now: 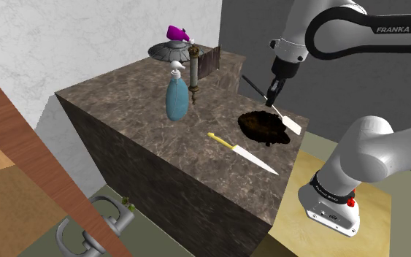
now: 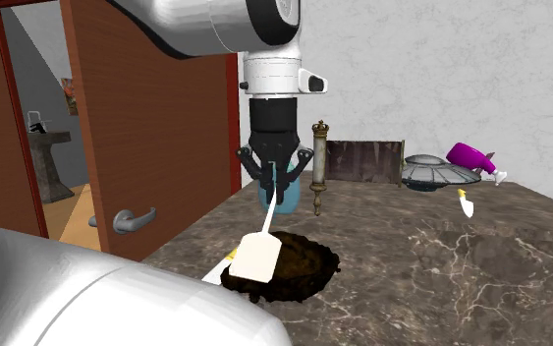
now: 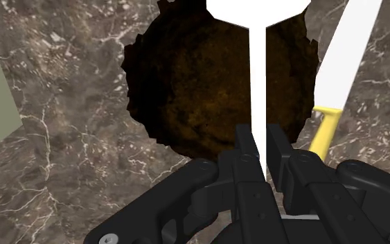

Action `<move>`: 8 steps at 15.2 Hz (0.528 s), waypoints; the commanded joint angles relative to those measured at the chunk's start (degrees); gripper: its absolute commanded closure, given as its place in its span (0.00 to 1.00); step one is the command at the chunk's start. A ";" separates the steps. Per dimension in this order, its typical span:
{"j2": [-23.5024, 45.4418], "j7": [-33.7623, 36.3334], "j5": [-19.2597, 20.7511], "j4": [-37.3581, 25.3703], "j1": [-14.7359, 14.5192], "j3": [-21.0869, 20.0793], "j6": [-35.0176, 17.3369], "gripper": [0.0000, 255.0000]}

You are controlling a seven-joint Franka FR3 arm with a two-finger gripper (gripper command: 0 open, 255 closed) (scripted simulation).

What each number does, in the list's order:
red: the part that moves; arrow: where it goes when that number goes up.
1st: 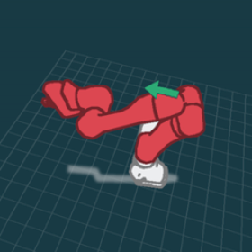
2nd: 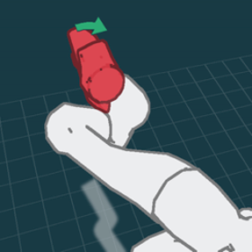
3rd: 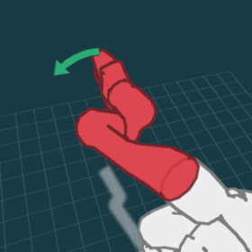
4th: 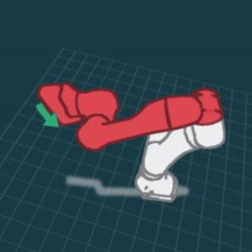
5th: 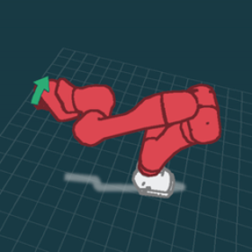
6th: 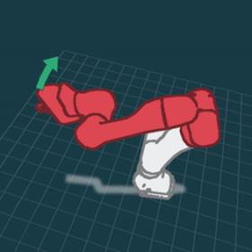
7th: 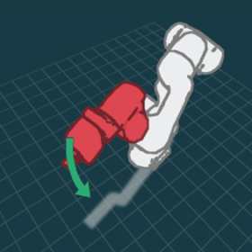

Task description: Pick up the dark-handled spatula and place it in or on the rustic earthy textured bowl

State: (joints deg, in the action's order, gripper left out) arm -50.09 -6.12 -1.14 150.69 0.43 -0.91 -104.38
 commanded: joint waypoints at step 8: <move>0.12 -0.10 -0.10 6.97 -0.04 -0.06 -7.09 1.00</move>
State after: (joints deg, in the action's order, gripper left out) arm -50.23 -6.13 -1.27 156.91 0.36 -1.03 -110.42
